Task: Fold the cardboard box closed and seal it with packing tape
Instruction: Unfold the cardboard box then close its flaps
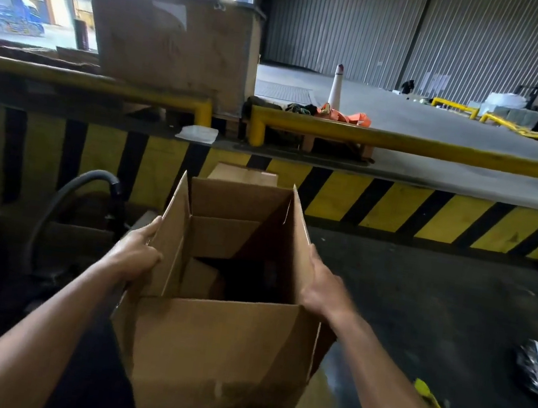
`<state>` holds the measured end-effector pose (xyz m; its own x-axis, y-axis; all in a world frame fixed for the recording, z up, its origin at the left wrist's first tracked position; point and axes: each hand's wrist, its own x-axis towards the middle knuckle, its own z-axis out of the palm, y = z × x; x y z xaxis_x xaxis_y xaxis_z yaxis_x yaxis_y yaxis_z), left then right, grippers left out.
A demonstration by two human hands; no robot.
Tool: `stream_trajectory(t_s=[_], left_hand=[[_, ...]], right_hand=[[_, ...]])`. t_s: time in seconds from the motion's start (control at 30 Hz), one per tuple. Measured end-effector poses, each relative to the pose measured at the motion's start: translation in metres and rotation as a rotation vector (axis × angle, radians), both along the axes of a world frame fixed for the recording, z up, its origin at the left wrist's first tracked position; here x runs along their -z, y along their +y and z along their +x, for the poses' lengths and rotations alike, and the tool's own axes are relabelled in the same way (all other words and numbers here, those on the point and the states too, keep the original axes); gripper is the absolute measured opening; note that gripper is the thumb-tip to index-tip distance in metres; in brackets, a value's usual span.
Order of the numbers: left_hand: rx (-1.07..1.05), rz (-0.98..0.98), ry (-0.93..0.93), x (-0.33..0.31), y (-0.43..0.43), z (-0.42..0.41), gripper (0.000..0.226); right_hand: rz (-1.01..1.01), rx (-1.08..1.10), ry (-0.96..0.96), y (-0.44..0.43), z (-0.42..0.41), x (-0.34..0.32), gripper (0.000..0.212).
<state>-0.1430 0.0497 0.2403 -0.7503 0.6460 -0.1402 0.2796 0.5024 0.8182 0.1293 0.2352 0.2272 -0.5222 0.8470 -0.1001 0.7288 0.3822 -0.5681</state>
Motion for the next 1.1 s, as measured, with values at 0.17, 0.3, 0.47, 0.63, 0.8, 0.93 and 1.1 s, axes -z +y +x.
stream_trajectory(t_s=[0.17,0.3,0.47,0.63,0.8,0.93,1.1], left_hand=[[0.092,0.005,-0.090,0.027,0.004,0.008,0.090],[0.096,-0.051,-0.126,0.059,0.000,0.001,0.093],[0.199,-0.026,-0.120,0.056,0.006,0.013,0.093],[0.107,0.080,-0.064,0.058,0.018,0.020,0.086],[0.136,0.088,-0.086,0.064,0.015,0.013,0.084],[0.175,0.041,-0.182,0.065,0.015,-0.004,0.091],[0.290,0.047,-0.146,0.067,0.015,-0.004,0.096]], right_hand=[[0.012,0.088,-0.045,-0.004,0.001,0.017,0.091],[-0.037,0.101,-0.069,-0.010,0.003,0.041,0.085],[-0.062,0.122,-0.027,-0.004,0.000,0.044,0.072],[0.048,0.112,-0.045,-0.011,0.012,0.044,0.061],[0.103,0.096,-0.061,-0.008,0.013,0.044,0.052],[0.464,-0.088,-0.266,-0.007,0.014,0.051,0.046],[0.880,-0.429,-0.359,-0.026,0.001,0.064,0.027]])
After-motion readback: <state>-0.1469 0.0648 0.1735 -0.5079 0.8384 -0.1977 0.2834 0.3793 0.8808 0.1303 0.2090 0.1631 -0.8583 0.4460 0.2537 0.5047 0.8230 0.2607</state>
